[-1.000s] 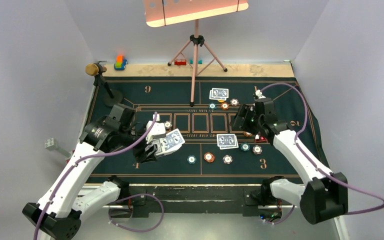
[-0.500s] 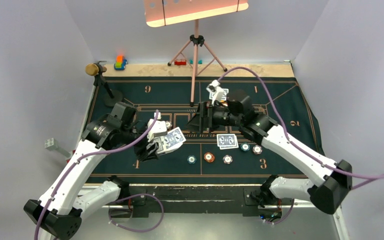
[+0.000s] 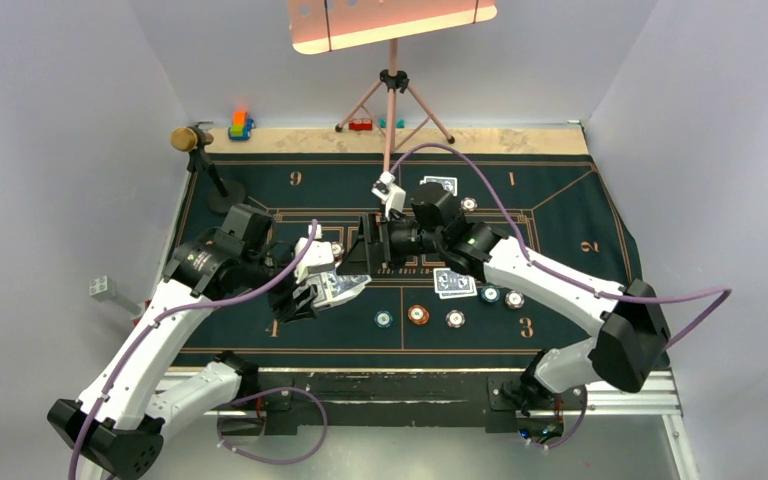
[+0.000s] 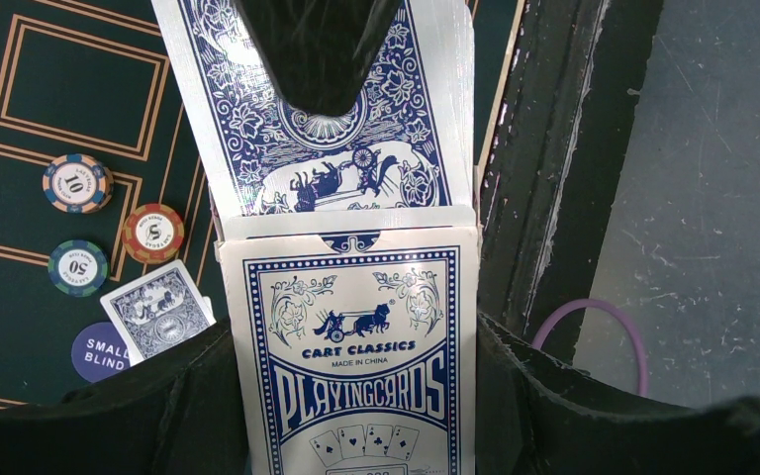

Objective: Distribute texas hold em gaming equipment

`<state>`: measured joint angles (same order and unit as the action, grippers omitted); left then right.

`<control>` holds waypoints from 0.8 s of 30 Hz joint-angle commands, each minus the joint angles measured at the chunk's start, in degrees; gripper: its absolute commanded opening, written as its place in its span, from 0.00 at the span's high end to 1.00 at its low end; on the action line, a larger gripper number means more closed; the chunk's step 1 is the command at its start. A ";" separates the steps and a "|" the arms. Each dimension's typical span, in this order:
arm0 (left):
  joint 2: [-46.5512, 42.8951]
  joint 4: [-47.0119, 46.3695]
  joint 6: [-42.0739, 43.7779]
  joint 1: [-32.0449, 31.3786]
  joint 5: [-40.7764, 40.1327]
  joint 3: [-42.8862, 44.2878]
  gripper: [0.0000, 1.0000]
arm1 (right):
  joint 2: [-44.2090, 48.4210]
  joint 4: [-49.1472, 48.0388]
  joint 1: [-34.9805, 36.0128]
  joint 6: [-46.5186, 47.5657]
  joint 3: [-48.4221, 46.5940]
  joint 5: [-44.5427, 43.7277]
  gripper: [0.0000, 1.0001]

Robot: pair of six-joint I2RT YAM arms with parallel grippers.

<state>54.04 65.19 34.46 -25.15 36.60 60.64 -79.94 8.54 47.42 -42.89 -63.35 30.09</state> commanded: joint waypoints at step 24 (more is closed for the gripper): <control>-1.81 -1.49 -0.99 0.11 1.35 1.75 1.00 | 2.51 -0.37 0.50 0.21 1.75 -1.54 0.44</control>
<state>53.39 65.21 34.04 -25.15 36.60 60.64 -80.25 6.96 48.10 -43.83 -61.84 30.55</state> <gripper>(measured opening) 0.702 0.571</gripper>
